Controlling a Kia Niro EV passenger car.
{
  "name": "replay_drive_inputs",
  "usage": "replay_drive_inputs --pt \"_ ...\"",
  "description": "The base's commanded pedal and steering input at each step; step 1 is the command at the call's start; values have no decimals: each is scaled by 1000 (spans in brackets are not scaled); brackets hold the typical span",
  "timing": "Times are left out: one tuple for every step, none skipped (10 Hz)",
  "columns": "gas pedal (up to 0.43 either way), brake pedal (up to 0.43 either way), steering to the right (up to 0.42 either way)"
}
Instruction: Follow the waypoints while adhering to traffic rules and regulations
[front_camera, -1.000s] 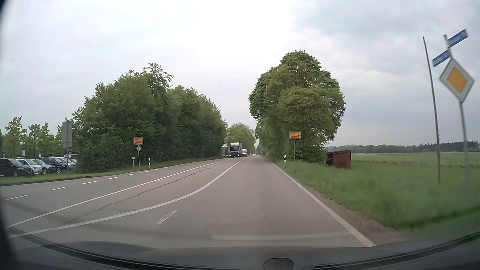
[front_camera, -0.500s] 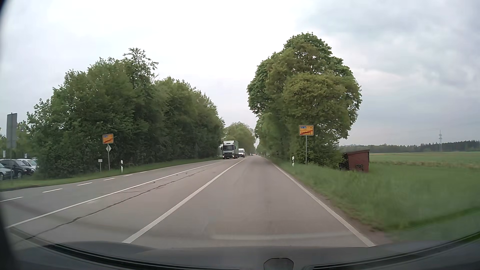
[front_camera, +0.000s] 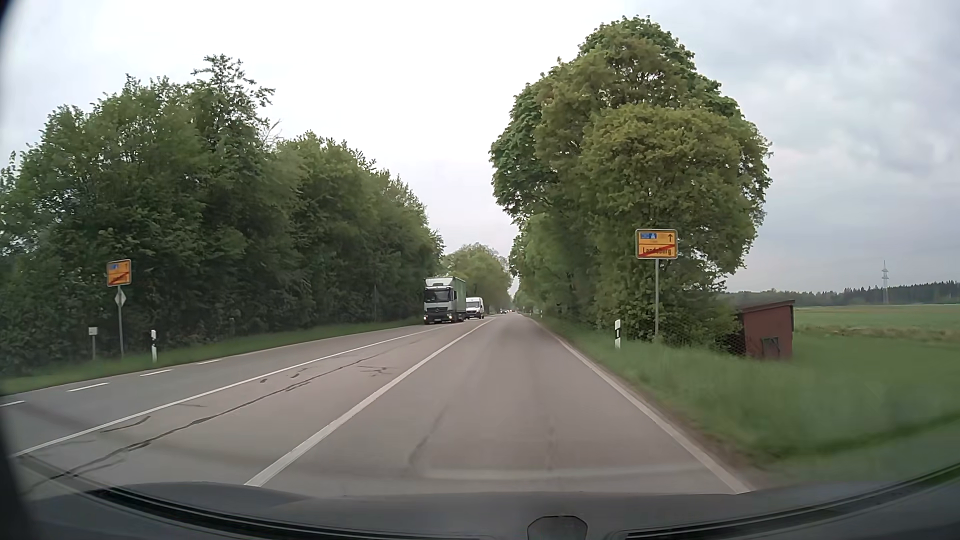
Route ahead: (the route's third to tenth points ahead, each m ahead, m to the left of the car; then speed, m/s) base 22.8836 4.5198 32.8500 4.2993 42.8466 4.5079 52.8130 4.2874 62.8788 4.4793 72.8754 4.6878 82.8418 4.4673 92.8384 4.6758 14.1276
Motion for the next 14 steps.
replay_drive_inputs --pt "398 0 0" --pt "421 0 0" --pt "449 0 0" --pt "469 0 0" --pt "488 0 0" --pt "520 0 0" --pt "531 0 0" --pt "531 0 0" --pt "551 0 0" --pt "559 0 0" --pt "579 0 0" --pt "591 0 0" --pt "591 0 0" --pt "610 0 0"
